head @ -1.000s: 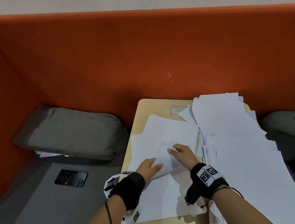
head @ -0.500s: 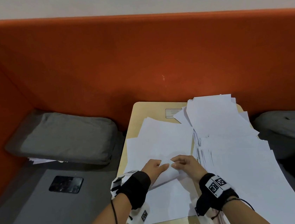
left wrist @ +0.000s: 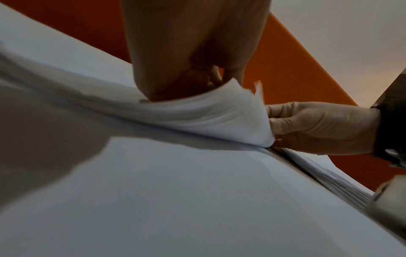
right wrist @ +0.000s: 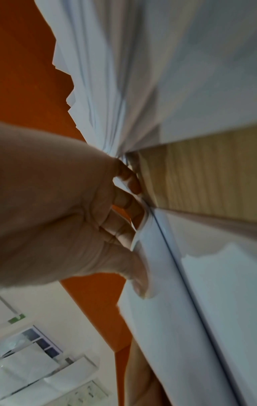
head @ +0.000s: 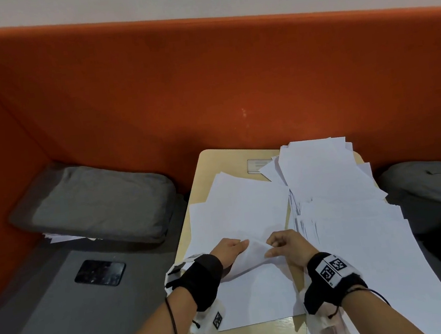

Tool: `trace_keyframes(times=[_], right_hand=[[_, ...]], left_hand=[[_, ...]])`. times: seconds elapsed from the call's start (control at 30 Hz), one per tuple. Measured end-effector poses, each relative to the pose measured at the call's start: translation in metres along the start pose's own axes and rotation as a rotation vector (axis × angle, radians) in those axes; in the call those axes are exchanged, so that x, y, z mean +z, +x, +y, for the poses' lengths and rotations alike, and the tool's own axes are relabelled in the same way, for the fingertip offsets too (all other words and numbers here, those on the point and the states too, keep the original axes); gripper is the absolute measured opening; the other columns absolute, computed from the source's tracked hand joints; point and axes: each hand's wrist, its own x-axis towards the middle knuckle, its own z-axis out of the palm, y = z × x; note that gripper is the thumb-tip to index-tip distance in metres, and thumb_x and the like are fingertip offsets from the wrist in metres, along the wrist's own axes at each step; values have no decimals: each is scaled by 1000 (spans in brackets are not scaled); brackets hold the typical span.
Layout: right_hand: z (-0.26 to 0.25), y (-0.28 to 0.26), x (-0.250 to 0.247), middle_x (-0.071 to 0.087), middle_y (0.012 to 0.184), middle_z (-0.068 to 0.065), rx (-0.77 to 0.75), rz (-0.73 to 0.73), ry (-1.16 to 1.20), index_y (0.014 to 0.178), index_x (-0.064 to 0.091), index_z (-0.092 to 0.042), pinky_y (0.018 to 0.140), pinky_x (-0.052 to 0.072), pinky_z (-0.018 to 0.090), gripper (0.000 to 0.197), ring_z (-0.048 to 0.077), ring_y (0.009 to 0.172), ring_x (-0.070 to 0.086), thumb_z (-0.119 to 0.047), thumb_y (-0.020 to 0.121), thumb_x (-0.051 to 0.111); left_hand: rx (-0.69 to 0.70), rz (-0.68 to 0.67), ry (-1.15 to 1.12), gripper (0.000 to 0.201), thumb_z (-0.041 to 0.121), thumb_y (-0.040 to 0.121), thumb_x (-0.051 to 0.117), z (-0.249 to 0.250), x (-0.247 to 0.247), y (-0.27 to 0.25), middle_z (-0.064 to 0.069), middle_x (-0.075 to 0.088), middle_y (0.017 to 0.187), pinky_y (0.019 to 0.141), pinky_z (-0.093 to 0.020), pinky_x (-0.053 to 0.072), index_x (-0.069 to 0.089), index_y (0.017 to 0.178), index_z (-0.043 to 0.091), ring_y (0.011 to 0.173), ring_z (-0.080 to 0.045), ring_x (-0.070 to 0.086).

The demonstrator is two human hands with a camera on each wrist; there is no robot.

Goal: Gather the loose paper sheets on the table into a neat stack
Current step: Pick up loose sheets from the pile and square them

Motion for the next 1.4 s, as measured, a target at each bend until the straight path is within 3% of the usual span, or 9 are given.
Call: trace_keyframes(times=[0.17, 0.3, 0.53, 0.77, 0.93, 1.07, 1.2, 1.3, 1.4], right_hand=[[1, 1, 1, 55, 65, 7, 14, -3, 10, 63, 63, -14, 69, 44, 29, 21, 17, 66, 51, -2, 67, 80], [2, 3, 0, 52, 67, 8, -4, -11, 0, 67, 61, -10, 67, 42, 27, 20, 17, 66, 48, -3, 67, 80], [3, 5, 2, 47, 56, -7, 6, 30, 3, 58, 58, -19, 67, 40, 23, 30, 11, 59, 45, -2, 68, 80], [0, 2, 2, 51, 63, 2, 8, 11, 16, 62, 62, -17, 70, 43, 26, 24, 16, 66, 49, -2, 68, 80], [-15, -7, 0, 55, 61, 0, -40, 31, 87, 59, 61, -15, 66, 44, 18, 28, 11, 61, 52, 6, 69, 76], [-36, -13, -7, 57, 58, -13, -149, 169, 167, 61, 60, -14, 63, 39, 7, 28, -6, 56, 51, 8, 74, 70], [-52, -12, -18, 59, 68, 2, -229, 262, 351, 69, 62, -8, 72, 46, 26, 20, 13, 66, 56, 10, 77, 66], [-64, -11, -25, 62, 72, 6, -293, 295, 449, 72, 63, -6, 72, 52, 29, 17, 21, 68, 59, 9, 80, 63], [-68, -13, -31, 62, 79, 11, -339, 286, 549, 72, 64, -4, 69, 56, 22, 12, 18, 72, 64, 5, 79, 65]], left_hand=[[37, -21, -119, 34, 32, 96, 46, 2, 3, -5, -11, 65, 99, 91, -32, 42, 66, 95, 4, 94, -24, 60], [127, 9, -35, 34, 39, 80, 67, 8, 9, -10, -1, 51, 61, 60, -27, 35, 56, 63, 11, 56, -15, 46], [212, 119, 277, 46, 25, 89, 59, 14, 8, -8, 3, 33, 53, 46, -19, 22, 32, 52, 16, 48, -9, 31], [117, 78, 321, 45, 29, 95, 48, 20, 4, -11, 2, 30, 58, 53, -26, 22, 28, 56, 16, 53, -13, 28], [100, 78, -7, 37, 35, 99, 36, 27, -1, -22, -6, 56, 83, 70, -26, 38, 55, 80, 9, 77, -18, 50], [116, 339, 96, 28, 28, 97, 44, 16, -24, -16, -2, 60, 99, 87, -30, 41, 67, 87, 14, 92, -18, 57], [-69, 491, 332, 23, 23, 91, 50, 5, -58, -7, -9, 63, 115, 92, -30, 42, 65, 103, 11, 112, -29, 55], [-163, 292, 217, 35, 22, 95, 49, 14, -76, -13, -18, 58, 119, 75, -28, 51, 52, 120, -2, 104, -31, 60], [-269, 90, -472, 33, 24, 92, 57, 22, -77, -28, -23, 65, 103, 52, -29, 57, 55, 112, -2, 70, -28, 70]])
